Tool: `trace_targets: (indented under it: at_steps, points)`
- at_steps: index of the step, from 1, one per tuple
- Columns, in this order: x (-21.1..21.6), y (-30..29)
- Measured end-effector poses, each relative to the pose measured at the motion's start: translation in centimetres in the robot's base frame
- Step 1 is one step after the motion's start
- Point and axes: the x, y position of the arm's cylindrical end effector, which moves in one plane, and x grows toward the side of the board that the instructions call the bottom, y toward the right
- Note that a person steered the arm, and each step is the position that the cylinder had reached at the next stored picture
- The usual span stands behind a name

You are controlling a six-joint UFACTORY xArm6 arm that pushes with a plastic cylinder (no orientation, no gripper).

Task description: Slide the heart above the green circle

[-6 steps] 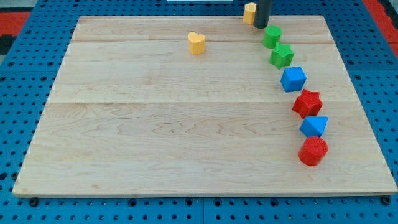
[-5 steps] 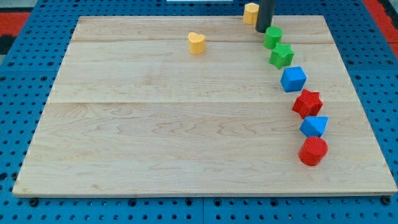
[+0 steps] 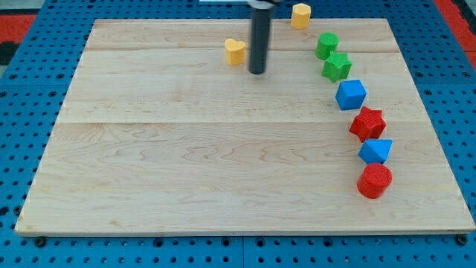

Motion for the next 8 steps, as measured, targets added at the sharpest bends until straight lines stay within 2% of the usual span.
trace_targets:
  at_steps: [1, 2, 4, 5, 7, 8]
  points:
    - [-4.2, -2.7]
    - [-7.6, -1.3]
    - [-9.1, -11.1]
    - [-12.7, -11.5]
    - [-12.4, -1.2]
    - [-12.3, 0.9]
